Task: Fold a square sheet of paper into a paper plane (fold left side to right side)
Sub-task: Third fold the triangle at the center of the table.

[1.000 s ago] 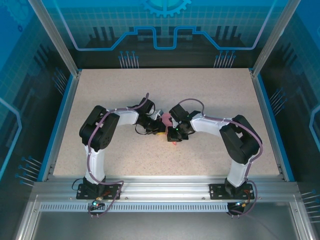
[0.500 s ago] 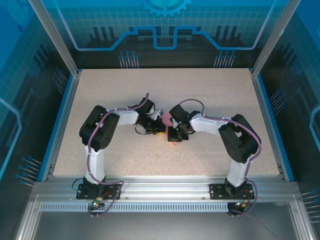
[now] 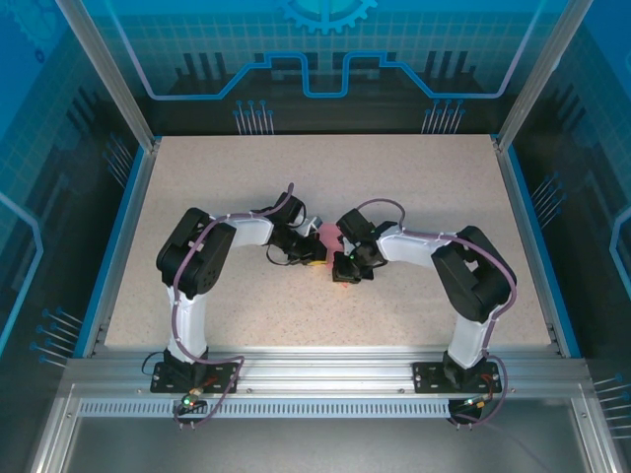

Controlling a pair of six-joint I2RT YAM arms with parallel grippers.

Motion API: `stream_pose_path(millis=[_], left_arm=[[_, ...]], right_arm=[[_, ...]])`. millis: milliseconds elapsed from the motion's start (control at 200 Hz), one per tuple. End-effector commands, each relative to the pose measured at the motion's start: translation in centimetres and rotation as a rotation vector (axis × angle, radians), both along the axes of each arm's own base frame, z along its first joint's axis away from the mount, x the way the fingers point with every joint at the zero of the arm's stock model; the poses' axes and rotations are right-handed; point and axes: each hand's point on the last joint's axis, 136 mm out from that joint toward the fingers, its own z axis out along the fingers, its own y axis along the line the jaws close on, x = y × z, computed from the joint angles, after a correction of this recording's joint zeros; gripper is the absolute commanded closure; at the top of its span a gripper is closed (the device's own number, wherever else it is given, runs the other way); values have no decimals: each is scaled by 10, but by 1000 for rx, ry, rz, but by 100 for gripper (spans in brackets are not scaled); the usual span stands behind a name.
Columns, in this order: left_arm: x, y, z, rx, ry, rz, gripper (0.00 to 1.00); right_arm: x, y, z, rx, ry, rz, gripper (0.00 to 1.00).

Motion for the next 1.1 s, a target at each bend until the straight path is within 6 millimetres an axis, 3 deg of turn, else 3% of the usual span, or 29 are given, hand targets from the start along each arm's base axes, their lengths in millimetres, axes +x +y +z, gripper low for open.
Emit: stream_pose_path(millis=[0,255,420,710,1095], left_arm=[[-17,20,-37,133,97,27,91],[-15,18,-35,126,91,27,91],[-15,19,-35,127,91,26,91],[-15,18,-35,122,94,28,91],[-14,18,-36,127,97,28,91]], right_arm=[[-26,-11,0,-3,100,-12,90],[-9,2,33,127,-10,-12,90],[7,7,40,161,-41,-41,90],[25,0,22,117,-6,-127,90],[4,-4,0,87,113,-125,90]])
